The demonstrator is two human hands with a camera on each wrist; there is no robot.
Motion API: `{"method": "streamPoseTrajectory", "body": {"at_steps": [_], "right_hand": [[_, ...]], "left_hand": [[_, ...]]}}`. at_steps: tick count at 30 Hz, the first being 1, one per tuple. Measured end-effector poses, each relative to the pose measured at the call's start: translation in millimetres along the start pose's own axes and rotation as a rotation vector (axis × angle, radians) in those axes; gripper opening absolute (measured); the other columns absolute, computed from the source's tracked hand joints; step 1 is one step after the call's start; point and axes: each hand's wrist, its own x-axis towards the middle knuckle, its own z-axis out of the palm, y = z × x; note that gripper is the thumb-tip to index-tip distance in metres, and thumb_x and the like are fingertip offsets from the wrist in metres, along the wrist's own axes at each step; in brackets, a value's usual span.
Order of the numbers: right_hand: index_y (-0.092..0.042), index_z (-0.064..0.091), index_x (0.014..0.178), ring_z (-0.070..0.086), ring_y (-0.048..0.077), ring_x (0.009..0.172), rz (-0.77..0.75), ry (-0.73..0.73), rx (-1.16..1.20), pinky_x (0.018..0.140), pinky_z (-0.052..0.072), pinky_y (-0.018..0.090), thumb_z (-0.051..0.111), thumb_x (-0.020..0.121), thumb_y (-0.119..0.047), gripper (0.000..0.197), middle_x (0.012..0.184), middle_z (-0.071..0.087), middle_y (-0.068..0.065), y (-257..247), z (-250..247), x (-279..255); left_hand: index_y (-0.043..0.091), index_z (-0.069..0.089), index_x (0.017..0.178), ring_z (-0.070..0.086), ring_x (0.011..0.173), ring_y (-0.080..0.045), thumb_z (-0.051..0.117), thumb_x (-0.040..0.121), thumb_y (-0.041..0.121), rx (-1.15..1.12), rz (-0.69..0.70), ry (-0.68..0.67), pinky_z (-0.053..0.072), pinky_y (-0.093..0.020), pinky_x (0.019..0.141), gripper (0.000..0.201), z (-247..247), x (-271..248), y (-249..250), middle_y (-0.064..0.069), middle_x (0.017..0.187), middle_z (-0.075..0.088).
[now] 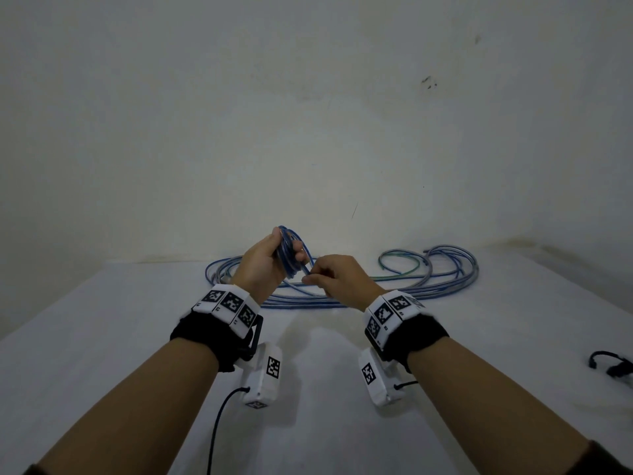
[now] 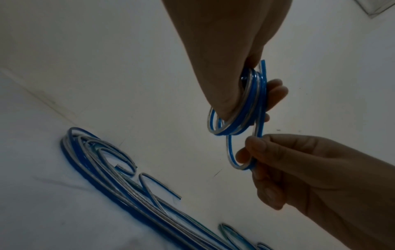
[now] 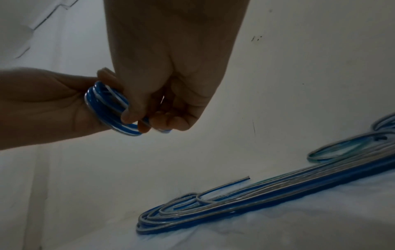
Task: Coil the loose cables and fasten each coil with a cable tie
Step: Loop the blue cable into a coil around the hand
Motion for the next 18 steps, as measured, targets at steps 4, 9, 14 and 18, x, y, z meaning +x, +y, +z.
{"method": "streamPoseTrajectory", "body": {"at_steps": [4,9,14,18], "right_hand": [[-0.010,0.063,0.073,0.051,0.004,0.043,0.036,-0.091,0.073,0.051,0.044,0.020,0.067,0.085,-0.023,0.018,0.056,0.054,0.000,-4.4,-0.2,-2.5],[-0.013,0.059,0.101,0.058,0.015,0.062,-0.049,0.212,0.206,0.060,0.048,0.024,0.061,0.089,-0.020,0.014,0.082,0.061,0.007,-2.6,-14.4,-3.1],[-0.024,0.065,0.106,0.055,0.013,0.092,-0.261,0.252,0.034,0.069,0.048,0.024,0.065,0.086,-0.025,0.020,0.103,0.059,-0.007,-6.0,-22.7,1.8],[-0.016,0.068,0.094,0.056,0.017,0.095,-0.267,0.228,0.038,0.079,0.050,0.040,0.066,0.084,-0.022,0.011,0.092,0.064,-0.010,-7.3,-23.5,3.0]], "left_hand": [[0.011,0.042,0.082,0.043,0.052,-0.009,0.030,0.102,0.024,0.210,0.018,-0.003,0.040,-0.027,0.060,0.027,1.4,3.5,-0.8,0.000,0.069,0.044],[0.012,0.047,0.077,0.040,0.050,-0.011,0.035,0.101,0.025,0.439,-0.027,-0.024,0.036,-0.021,0.051,0.030,-2.0,3.1,3.2,0.002,0.060,0.043],[0.010,0.048,0.078,0.041,0.051,-0.012,0.035,0.101,0.029,0.544,-0.060,-0.080,0.038,-0.024,0.055,0.032,3.1,1.1,1.4,0.004,0.055,0.042],[0.012,0.049,0.081,0.038,0.046,-0.009,0.031,0.102,0.028,0.589,-0.063,-0.111,0.035,-0.020,0.048,0.032,8.1,0.6,-2.2,0.006,0.054,0.044]]}}
